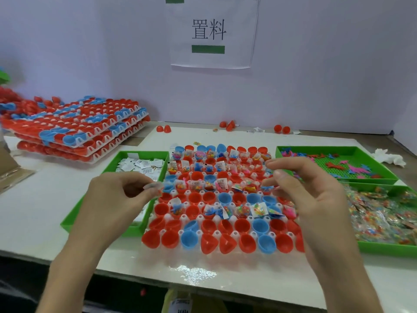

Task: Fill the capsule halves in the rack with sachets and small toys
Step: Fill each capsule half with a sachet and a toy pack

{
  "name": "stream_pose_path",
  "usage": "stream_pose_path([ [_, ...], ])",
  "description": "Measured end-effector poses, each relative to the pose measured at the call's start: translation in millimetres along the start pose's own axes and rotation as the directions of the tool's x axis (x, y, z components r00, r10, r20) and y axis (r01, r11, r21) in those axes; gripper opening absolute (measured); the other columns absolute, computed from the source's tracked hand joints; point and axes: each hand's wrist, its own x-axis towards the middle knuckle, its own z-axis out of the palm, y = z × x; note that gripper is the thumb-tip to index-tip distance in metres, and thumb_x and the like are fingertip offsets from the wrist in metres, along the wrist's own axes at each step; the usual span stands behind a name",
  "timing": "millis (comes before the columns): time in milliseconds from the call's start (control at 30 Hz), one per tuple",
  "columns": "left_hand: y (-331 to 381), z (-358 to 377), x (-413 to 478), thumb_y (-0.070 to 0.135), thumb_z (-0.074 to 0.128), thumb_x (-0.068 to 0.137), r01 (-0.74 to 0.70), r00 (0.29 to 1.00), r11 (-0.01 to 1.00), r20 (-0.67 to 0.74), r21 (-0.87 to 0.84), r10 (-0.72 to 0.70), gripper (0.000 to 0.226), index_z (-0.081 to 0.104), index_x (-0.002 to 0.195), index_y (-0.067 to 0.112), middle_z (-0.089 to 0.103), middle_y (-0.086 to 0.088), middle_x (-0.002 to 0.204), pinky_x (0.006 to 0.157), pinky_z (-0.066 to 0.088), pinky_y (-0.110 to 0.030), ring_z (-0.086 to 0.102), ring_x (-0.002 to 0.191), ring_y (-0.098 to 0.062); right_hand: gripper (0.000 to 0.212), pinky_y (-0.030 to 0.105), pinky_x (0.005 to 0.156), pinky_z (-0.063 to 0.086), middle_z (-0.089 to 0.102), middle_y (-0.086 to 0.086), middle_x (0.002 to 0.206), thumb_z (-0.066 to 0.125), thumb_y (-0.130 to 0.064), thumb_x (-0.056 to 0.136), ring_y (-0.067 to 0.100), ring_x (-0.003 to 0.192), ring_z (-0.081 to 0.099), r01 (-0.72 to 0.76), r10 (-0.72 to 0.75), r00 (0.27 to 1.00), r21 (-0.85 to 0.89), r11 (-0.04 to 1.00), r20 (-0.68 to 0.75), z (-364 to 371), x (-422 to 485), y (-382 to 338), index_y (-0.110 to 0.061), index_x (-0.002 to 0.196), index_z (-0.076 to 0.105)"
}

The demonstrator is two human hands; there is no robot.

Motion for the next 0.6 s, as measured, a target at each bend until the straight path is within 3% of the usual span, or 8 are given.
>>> stream_pose_path([
  [133, -5, 6, 10, 0.033, 0.082, 0.079, -0.007, 0.994, 0.99, 0.105, 0.142, -0.008, 0.01, 0.076, 0.071, 0.032, 0.07, 0.013, 0.063, 0.046, 0.045, -0.009, 0.064, 0.064, -0.002, 0.022, 0.016, 0.07, 0.056, 0.074, -0.012, 0.09, 0.062, -0.015, 0.093, 0.006, 0.08, 0.072, -0.009, 0.009, 1.0, -0.014, 1.0, -0.004, 2, 0, 0, -0.032, 0.085, 0.074],
  [233, -10, 9, 13, 0.028, 0.08, 0.082, -0.014, 0.987, 0.975, 0.156, 0.223, -0.022, 0.005, 0.078, 0.077, 0.027, 0.07, 0.014, 0.066, 0.053, 0.041, -0.008, 0.064, 0.063, -0.001, 0.02, 0.019, 0.067, 0.056, 0.074, -0.013, 0.088, 0.063, -0.016, 0.092, 0.006, 0.081, 0.072, -0.018, 0.018, 1.0, -0.036, 0.999, 0.011, 4, -1, -1, -0.031, 0.085, 0.073],
  [400, -11, 8, 14, 0.028, 0.08, 0.082, 0.008, 0.981, 0.968, 0.185, 0.25, -0.056, 0.004, 0.079, 0.08, 0.025, 0.07, 0.012, 0.068, 0.061, 0.047, -0.02, 0.064, 0.067, -0.006, 0.02, 0.009, 0.067, 0.052, 0.074, -0.012, 0.087, 0.063, -0.014, 0.093, 0.004, 0.079, 0.07, -0.02, 0.021, 0.999, -0.031, 0.999, 0.034, 6, -1, -1, -0.029, 0.085, 0.073],
  [600, -9, 12, 18, 0.03, 0.079, 0.083, -0.006, 0.959, 0.949, 0.272, 0.316, -0.084, 0.005, 0.078, 0.08, 0.025, 0.071, 0.009, 0.073, 0.066, 0.055, -0.026, 0.065, 0.071, -0.006, 0.021, 0.01, 0.065, 0.053, 0.073, -0.013, 0.086, 0.062, -0.017, 0.093, 0.003, 0.08, 0.07, -0.03, 0.032, 0.998, -0.033, 0.999, 0.049, 6, -1, -1, -0.032, 0.083, 0.073],
])
